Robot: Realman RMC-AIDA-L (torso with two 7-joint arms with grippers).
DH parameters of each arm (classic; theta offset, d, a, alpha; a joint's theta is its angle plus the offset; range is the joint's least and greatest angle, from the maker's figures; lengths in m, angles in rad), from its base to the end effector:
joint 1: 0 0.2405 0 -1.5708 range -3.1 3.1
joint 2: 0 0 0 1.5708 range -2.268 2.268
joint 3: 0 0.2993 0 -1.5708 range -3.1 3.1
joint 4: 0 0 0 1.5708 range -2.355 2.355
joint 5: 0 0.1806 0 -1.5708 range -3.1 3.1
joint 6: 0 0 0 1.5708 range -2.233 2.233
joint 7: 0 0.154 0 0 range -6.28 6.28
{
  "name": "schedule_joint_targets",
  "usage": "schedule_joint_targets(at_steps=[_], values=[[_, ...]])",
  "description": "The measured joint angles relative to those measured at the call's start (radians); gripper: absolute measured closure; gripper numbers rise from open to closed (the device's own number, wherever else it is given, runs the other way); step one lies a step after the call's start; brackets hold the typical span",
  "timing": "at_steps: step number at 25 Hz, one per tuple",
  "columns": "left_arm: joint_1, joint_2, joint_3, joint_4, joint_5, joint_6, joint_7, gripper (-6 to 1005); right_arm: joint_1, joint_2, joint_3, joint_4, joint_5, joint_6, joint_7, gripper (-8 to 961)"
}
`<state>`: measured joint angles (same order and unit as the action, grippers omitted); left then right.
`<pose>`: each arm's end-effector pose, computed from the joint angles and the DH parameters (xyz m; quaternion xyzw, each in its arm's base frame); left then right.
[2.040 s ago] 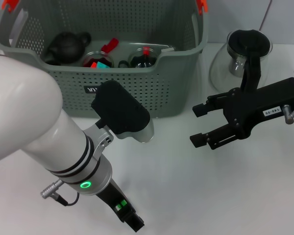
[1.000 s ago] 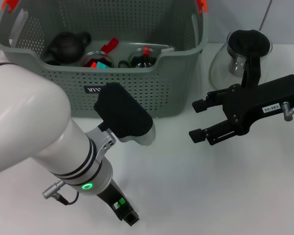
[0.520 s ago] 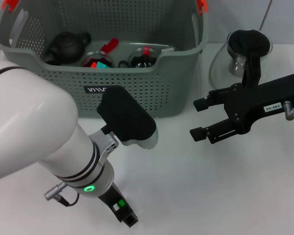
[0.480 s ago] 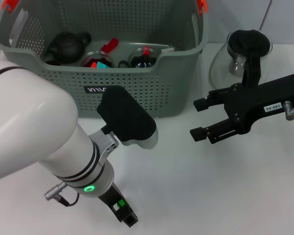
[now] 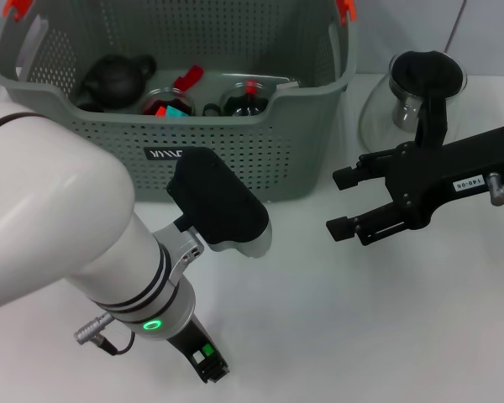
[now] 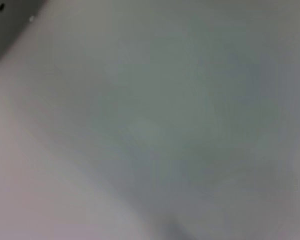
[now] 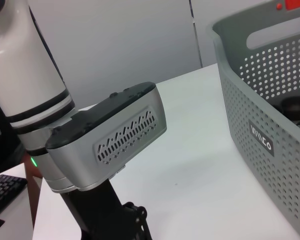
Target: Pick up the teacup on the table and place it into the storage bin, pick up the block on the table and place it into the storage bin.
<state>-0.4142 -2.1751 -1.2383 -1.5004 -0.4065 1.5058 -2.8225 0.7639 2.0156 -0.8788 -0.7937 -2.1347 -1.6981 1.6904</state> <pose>-0.2206 0.2614 -0.1128 -0.9141 -0.2811 0.2592 0.1352 0.1995 0.3666 -0.0185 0.9811 -0.1553 -0.1155 0.0031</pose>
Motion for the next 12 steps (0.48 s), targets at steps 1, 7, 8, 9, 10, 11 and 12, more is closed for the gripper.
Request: schedule_joint_targets(at_steps=[1,7,8,9,10,11,12], values=[[0.0,0.0,0.0,-0.001,0.0,0.001,0.0,502,0.0,0.0,0.0,0.0,0.0,0.0,0.0,25],[-0.001,0.001,-0.001,-0.029,0.0,0.02,0.001,589,0.0,0.0,0.008,-0.002,0.001,-0.001,0.0,26],[-0.001,0.002,-0.003,-0.035,0.0,0.027,0.002,588,0.0,0.0,0.009,-0.002,0.001,-0.001,0.0,26],[-0.001,0.002,-0.006,-0.048,0.0,0.039,0.003,587,0.0,0.0,0.009,-0.002,0.001,-0.001,-0.001,26],[-0.002,0.002,-0.015,-0.068,0.0,0.056,0.005,586,0.0,0.0,0.01,-0.002,0.001,-0.001,-0.001,26],[-0.001,0.003,-0.024,-0.087,0.0,0.068,0.006,585,0.0,0.0,0.01,-0.002,0.001,-0.001,-0.002,26],[0.003,0.003,-0.045,-0.121,-0.003,0.091,0.013,584,0.0,0.0,0.01,-0.001,0.001,-0.001,-0.002,26]])
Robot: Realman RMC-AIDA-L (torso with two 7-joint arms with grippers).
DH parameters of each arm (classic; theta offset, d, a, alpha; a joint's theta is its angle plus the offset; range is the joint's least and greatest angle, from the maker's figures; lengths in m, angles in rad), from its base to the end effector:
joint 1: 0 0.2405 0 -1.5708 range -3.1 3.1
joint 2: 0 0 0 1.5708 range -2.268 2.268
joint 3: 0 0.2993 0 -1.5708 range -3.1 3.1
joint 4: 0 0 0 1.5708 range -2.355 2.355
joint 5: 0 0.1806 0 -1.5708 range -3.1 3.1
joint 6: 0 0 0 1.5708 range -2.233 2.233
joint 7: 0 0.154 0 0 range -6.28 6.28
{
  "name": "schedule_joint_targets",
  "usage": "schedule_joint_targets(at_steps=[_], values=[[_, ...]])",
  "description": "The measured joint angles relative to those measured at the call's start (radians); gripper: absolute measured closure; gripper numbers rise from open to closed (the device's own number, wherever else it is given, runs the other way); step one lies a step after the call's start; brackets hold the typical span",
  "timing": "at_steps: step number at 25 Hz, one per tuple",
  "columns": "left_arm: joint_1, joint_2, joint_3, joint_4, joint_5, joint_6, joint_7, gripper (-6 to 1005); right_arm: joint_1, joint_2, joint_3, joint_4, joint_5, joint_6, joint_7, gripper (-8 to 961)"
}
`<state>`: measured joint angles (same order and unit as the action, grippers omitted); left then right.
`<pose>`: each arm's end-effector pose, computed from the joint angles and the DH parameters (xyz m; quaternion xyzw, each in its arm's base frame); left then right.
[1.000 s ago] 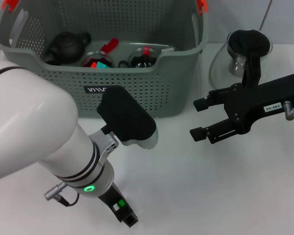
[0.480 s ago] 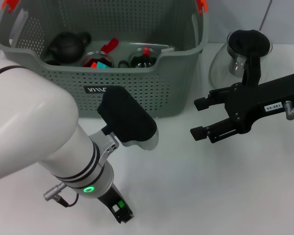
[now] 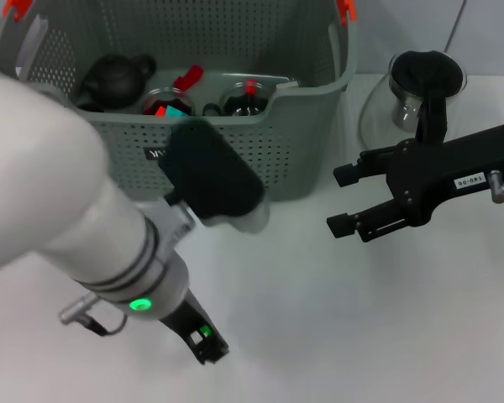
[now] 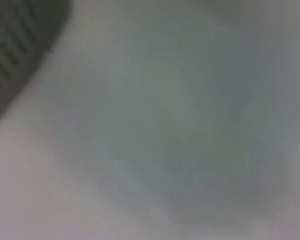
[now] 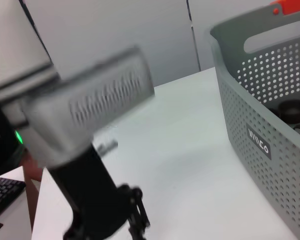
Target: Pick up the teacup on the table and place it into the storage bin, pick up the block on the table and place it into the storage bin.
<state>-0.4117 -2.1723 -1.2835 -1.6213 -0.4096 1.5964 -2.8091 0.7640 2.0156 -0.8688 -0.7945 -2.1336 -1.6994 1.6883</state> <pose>-0.2050 0.2626 -0.0950 -0.9202 -0.2694 0.2458 0.1424 0.1992 0.3674 -0.0172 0.9806 -0.1554 -0.1196 0.0004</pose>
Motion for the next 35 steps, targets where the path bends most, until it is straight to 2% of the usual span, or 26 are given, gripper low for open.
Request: schedule_joint_targets(at_steps=[2,4,8,9,12,13,16,19,22,26,30,35], values=[[0.015,0.001,-0.07,-0.079,-0.018,0.041,0.023,582,0.0,0.0,0.0,0.0,0.0,-0.002,-0.001,25],[0.036,0.0,-0.18,-0.166,-0.074,0.079,0.063,580,0.0,0.0,0.001,0.001,0.0,-0.005,-0.006,25],[0.053,0.002,-0.465,-0.267,-0.27,0.105,0.159,576,-0.001,0.0,0.005,0.001,0.0,-0.008,-0.01,25],[0.047,0.003,-0.575,-0.273,-0.342,0.107,0.194,575,-0.001,0.0,0.005,0.001,0.0,-0.009,-0.01,25],[0.003,0.007,-0.811,-0.236,-0.491,0.09,0.281,572,-0.001,-0.001,0.006,0.001,0.0,-0.013,-0.007,26],[-0.014,0.008,-0.864,-0.215,-0.521,0.082,0.306,571,-0.001,-0.002,0.006,0.002,0.0,-0.014,-0.006,26],[-0.104,0.026,-1.026,-0.064,-0.587,0.04,0.393,568,0.004,-0.003,0.007,0.002,0.0,-0.018,-0.002,26],[-0.188,0.067,-1.073,0.132,-0.59,-0.058,0.452,566,0.01,-0.002,0.012,0.002,0.0,-0.022,0.0,26],[-0.257,0.115,-1.073,0.333,-0.585,-0.201,0.512,563,0.013,0.0,0.015,0.002,0.002,-0.02,0.0,25],[-0.339,0.163,-1.07,0.541,-0.548,-0.367,0.567,559,0.021,0.004,0.015,0.002,0.003,-0.018,0.0,25],[-0.392,0.185,-1.069,0.659,-0.486,-0.453,0.574,555,0.029,0.006,0.015,0.002,0.003,-0.014,0.001,25],[-0.393,0.179,-1.064,0.685,-0.477,-0.521,0.576,550,0.037,0.008,0.014,0.001,0.003,-0.008,0.0,25]])
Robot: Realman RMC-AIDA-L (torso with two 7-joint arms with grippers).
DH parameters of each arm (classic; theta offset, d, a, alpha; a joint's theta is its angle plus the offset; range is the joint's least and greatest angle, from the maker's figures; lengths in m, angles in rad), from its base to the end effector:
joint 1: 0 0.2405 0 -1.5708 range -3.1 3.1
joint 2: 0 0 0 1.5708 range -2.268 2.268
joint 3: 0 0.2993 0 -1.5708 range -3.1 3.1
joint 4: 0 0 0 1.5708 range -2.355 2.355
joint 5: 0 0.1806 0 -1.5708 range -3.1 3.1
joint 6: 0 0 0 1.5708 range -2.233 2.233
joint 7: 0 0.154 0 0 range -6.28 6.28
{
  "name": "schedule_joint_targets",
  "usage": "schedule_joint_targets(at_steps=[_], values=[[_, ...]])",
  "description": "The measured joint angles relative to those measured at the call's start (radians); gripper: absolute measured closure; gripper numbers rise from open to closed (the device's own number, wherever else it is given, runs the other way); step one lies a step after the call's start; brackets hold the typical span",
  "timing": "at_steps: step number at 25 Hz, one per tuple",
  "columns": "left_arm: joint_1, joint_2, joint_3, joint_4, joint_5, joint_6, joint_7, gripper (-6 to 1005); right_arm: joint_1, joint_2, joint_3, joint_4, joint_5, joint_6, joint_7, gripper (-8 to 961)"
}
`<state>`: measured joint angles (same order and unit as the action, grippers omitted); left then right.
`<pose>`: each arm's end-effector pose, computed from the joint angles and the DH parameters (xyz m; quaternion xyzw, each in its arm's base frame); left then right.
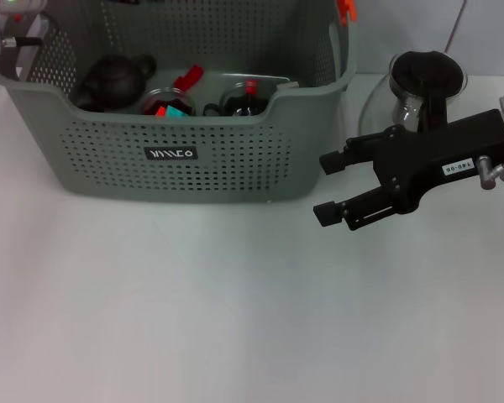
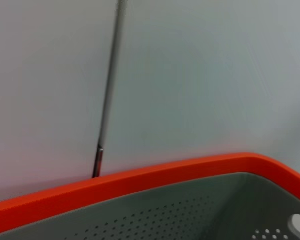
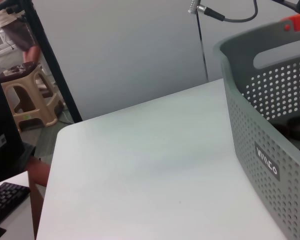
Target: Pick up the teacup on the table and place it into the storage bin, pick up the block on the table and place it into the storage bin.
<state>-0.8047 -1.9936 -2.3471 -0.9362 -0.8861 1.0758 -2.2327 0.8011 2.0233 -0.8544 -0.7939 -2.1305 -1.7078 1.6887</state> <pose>-0.2054 0.4775 0.0574 -0.8505 -0.3623 -0.1679 0.3422 0.1834 0.3730 -0.0185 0.9818 -0.1397 -0.1287 0.0058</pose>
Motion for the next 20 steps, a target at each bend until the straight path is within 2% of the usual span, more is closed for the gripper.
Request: schedule_joint_targets(at_steps=[6,11,15,16,17,19,20], values=[[0.003,0.006,-0.001,0.001,0.001,0.01,-0.009,544,0.003,0.0,0.0,-0.004,0.0,0.003,0.0,25],[0.007,0.005,-0.003,-0.021,0.004,0.032,-0.014,315,0.003,0.0,0.0,-0.002,0.0,0.004,0.0,25],[0.03,-0.007,-0.009,-0.092,0.001,0.081,-0.016,188,0.001,0.0,0.014,0.0,0.015,0.012,0.0,26],[0.059,-0.026,-0.012,-0.165,-0.007,0.122,-0.016,157,0.0,0.0,0.018,0.0,0.026,0.014,-0.003,26],[0.107,-0.06,-0.014,-0.272,-0.012,0.159,-0.017,125,-0.002,0.0,0.022,0.0,0.043,0.016,-0.007,26],[0.162,-0.096,-0.015,-0.384,-0.017,0.187,-0.018,42,-0.007,0.0,0.024,-0.003,0.073,0.016,-0.015,26],[0.195,-0.116,-0.015,-0.448,-0.022,0.205,-0.018,43,-0.01,0.0,0.025,-0.004,0.089,0.016,-0.019,26]])
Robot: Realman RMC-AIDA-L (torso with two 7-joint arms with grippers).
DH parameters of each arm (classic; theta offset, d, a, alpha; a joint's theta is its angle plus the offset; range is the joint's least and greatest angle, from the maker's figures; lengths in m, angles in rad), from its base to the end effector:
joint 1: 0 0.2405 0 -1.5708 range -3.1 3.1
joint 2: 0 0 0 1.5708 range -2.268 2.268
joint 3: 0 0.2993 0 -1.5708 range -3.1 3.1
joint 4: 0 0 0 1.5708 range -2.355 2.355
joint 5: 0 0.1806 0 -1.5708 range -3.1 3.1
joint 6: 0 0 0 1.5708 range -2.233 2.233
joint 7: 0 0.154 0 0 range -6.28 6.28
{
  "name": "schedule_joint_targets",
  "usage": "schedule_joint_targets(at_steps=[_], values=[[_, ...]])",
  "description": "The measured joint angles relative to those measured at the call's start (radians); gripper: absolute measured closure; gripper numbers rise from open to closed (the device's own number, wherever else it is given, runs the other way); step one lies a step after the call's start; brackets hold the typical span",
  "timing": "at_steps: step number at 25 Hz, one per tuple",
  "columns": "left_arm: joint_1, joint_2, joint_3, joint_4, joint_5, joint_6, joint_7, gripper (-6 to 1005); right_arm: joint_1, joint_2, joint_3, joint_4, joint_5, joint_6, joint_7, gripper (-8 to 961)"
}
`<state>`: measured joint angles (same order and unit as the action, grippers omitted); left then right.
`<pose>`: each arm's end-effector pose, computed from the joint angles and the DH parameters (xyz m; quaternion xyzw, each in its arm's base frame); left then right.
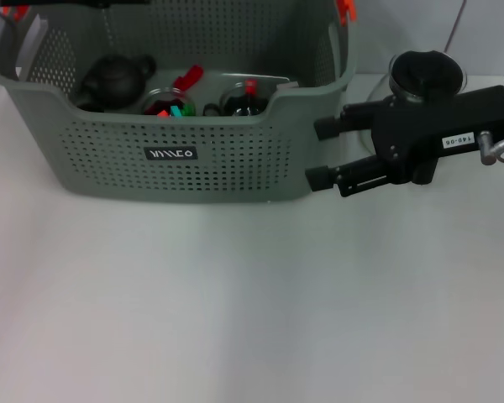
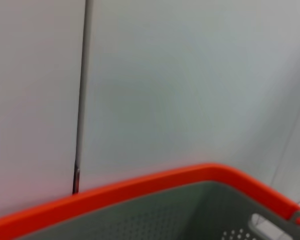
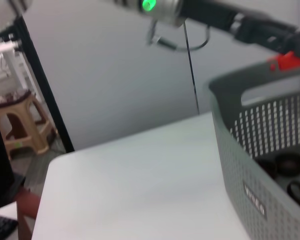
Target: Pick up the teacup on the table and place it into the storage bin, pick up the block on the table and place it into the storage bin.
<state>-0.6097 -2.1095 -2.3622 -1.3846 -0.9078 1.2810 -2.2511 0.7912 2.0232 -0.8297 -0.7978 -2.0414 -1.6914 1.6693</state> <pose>-0.1999 0.4153 0.0742 -0.8604 -0.3122 -0.1892 0.3557 0.1744 0.3782 -0.0109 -0.9745 0.1324 0.1805 0.0153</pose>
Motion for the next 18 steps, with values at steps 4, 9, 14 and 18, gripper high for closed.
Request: schedule_joint_targets(at_steps=[4,9,14,18], values=[[0.125,-0.053,-0.003,-0.207,-0.073,0.111,-0.001,48,-0.006,0.002,0.001,0.0,0.054,0.001,-0.026,26],[0.204,-0.056,-0.075,-0.247,-0.248,0.262,0.011,49,-0.006,0.011,-0.002,-0.005,0.075,0.013,-0.057,26],[0.234,-0.058,-0.172,-0.194,-0.369,0.437,0.066,49,0.001,0.007,-0.033,-0.006,0.07,0.011,-0.06,26],[0.274,-0.061,-0.183,-0.141,-0.43,0.522,0.139,49,-0.001,0.0,-0.09,-0.006,0.069,0.007,-0.061,26]])
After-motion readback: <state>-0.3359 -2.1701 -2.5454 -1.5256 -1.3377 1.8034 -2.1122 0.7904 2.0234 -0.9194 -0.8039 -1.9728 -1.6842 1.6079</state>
